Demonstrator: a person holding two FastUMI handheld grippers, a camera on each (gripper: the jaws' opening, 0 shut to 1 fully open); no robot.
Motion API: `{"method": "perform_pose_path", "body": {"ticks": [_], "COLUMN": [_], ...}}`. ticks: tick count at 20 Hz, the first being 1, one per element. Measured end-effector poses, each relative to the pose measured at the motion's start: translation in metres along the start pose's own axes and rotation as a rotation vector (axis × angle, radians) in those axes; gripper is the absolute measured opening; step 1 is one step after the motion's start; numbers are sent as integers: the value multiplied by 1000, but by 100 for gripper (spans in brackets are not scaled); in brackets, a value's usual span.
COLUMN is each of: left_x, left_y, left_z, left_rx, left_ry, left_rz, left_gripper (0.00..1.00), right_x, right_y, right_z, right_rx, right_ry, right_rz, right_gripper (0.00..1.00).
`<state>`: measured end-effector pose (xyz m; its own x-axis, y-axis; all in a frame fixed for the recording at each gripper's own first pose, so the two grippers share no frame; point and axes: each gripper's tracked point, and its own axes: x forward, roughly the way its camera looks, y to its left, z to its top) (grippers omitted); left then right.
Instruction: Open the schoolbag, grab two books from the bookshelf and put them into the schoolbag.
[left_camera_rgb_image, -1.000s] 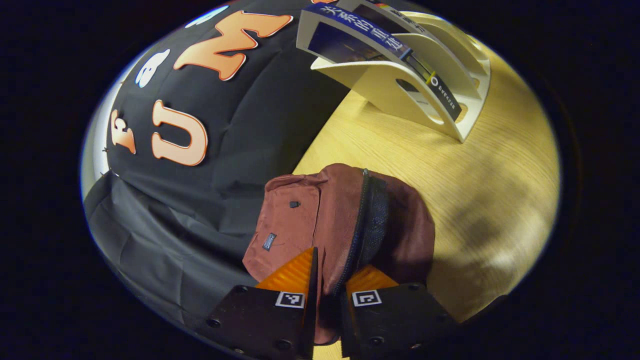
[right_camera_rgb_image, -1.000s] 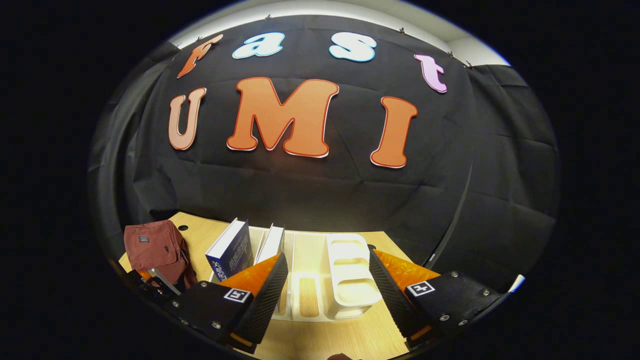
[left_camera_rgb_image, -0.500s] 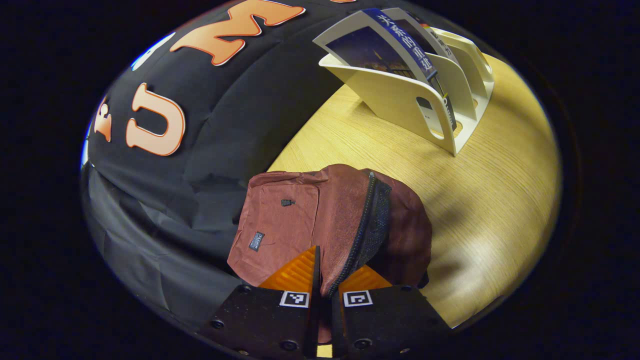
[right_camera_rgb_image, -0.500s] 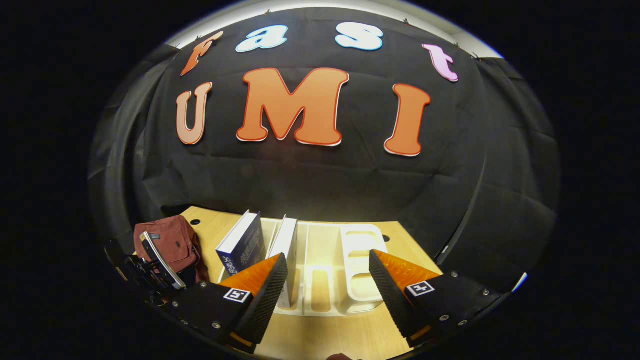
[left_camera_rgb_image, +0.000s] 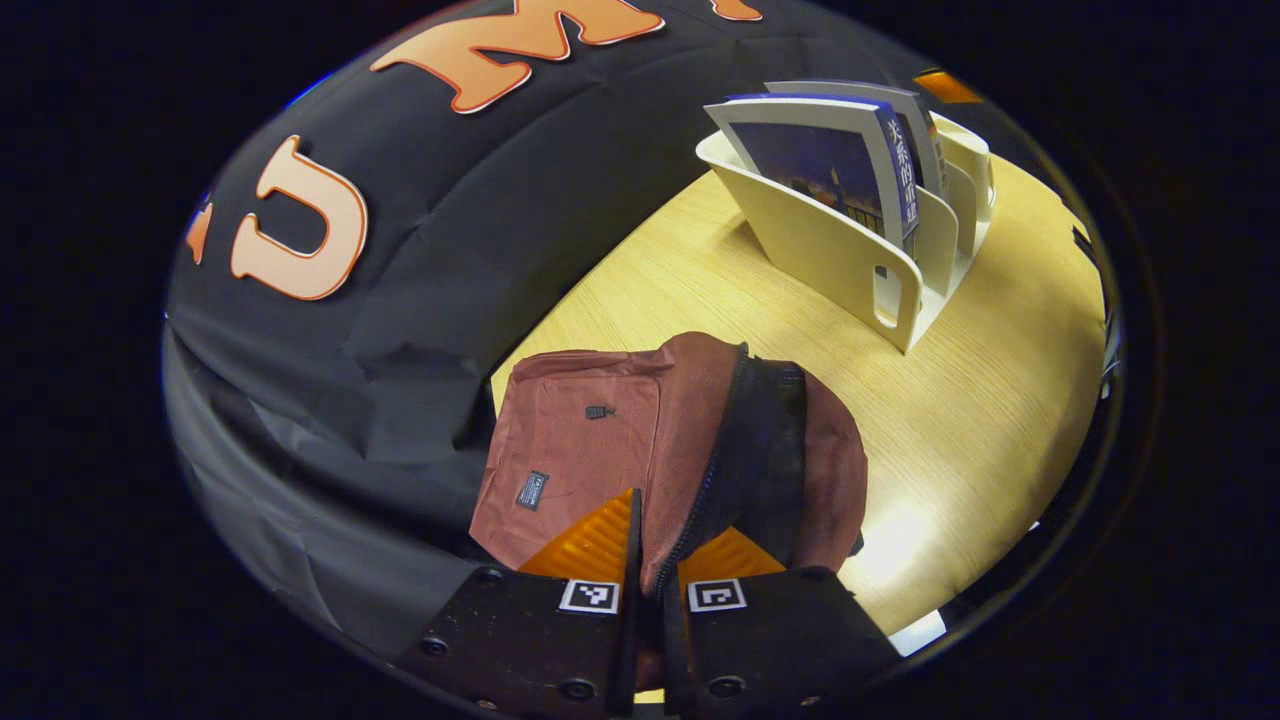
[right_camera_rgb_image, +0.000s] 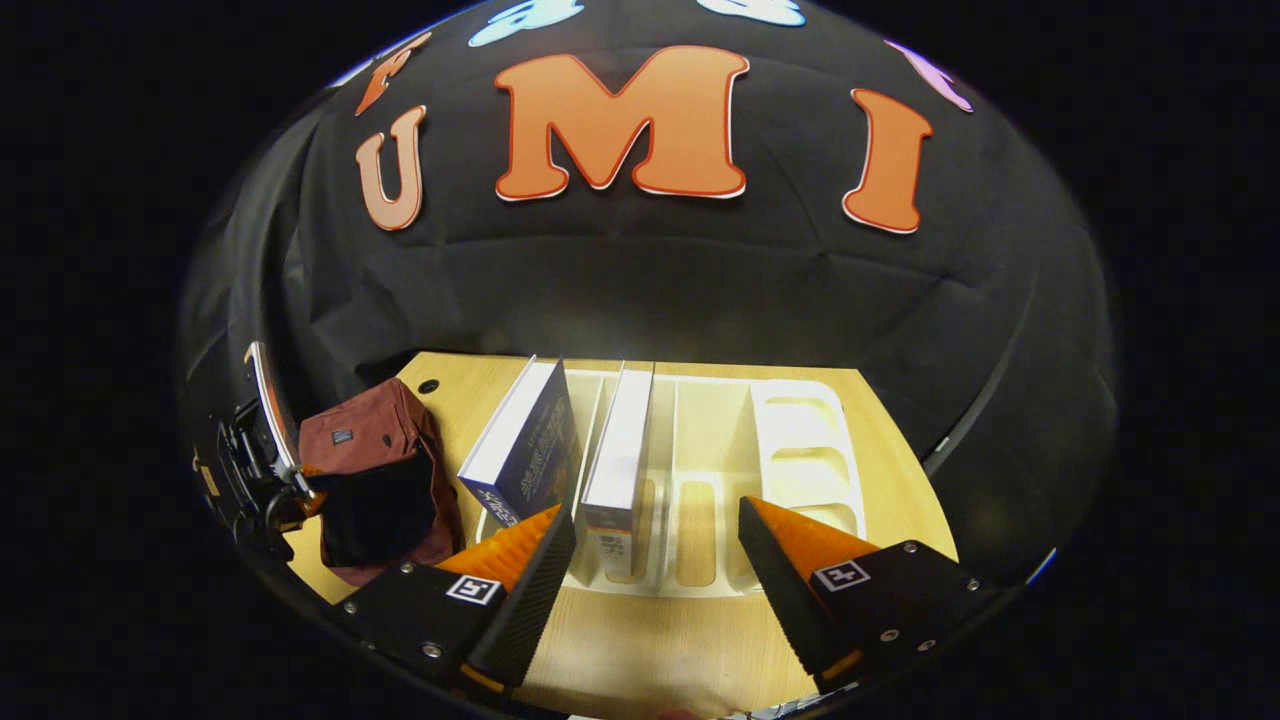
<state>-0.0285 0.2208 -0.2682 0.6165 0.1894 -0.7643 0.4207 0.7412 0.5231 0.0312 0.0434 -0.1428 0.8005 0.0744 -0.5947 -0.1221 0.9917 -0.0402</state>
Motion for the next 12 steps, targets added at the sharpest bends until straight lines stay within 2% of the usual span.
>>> {"method": "perform_pose_path", "body": {"ticks": [6,9,12], "left_x": [-15,-18,-17], "left_y": [34,46,49], "left_z": [15,19,21], "left_rx": [-79,-75,-67], "left_ry": [-1,-4,-3], "left_rz": [-91,-113,-155], "left_gripper": [12,12,13], "right_x": [24,35,46], "right_y": [21,47,68], "right_z": [17,23,35], "right_rx": [-23,-11,-21], "right_ry": [157,249,301], "right_rz": [62,125,148], "right_gripper": [98,98,98]}}
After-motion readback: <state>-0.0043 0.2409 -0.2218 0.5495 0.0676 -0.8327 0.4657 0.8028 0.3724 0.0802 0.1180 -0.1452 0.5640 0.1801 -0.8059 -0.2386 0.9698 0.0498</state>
